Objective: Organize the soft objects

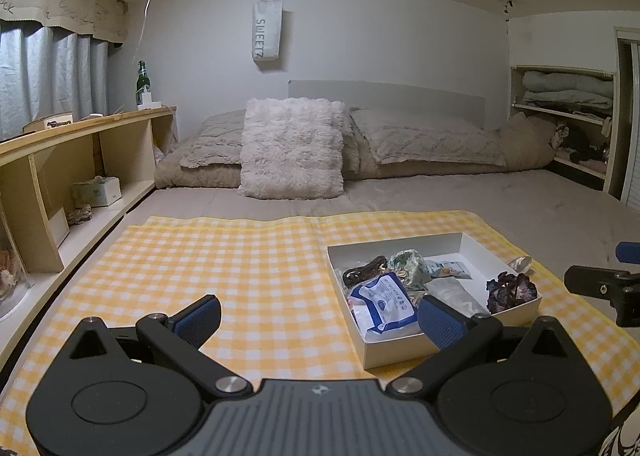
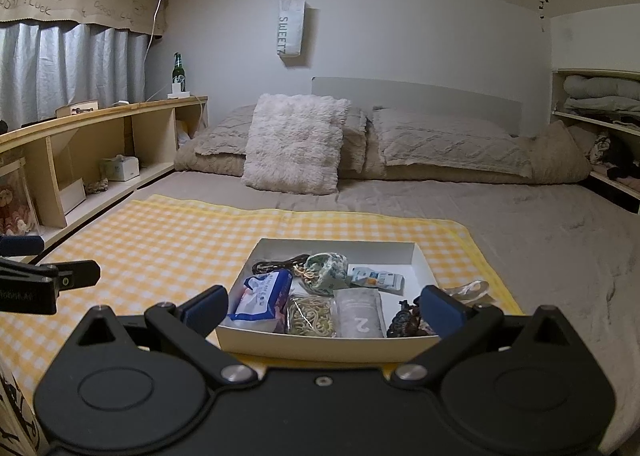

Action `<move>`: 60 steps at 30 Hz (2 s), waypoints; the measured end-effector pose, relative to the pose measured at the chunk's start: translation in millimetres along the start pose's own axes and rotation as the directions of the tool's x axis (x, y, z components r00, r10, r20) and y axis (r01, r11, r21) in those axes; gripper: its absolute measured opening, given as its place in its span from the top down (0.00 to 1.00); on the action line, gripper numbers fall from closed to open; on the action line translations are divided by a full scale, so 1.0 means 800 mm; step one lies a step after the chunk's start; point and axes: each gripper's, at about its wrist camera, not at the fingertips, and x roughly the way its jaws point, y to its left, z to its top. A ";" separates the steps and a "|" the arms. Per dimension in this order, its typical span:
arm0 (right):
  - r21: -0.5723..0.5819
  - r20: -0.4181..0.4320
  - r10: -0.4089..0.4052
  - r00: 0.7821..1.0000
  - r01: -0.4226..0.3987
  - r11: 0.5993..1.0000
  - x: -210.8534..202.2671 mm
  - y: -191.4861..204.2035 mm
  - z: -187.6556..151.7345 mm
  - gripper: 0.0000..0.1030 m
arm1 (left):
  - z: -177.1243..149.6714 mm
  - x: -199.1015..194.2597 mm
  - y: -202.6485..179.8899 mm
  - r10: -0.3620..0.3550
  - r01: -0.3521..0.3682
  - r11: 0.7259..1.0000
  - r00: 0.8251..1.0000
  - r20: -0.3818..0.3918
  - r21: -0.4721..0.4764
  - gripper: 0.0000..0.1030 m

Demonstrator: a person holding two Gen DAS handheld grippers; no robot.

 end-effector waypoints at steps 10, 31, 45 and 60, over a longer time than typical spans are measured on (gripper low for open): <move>0.004 0.000 -0.003 1.000 0.003 1.000 0.000 0.000 -0.001 0.00 | -0.001 0.000 -0.001 0.001 0.000 1.000 1.000 -0.005 0.009 0.00; 0.008 -0.011 0.004 1.000 -0.004 1.000 0.004 -0.001 0.000 0.00 | -0.002 0.001 -0.002 -0.014 0.014 1.000 1.000 -0.005 0.016 0.00; 0.008 -0.010 0.005 1.000 -0.005 1.000 0.004 -0.001 0.000 0.00 | -0.002 0.001 -0.002 -0.012 0.012 1.000 1.000 -0.007 0.016 0.00; 0.008 -0.010 0.004 1.000 -0.004 1.000 0.003 -0.001 0.000 0.00 | -0.001 0.001 -0.001 -0.013 0.013 1.000 1.000 -0.007 0.017 0.00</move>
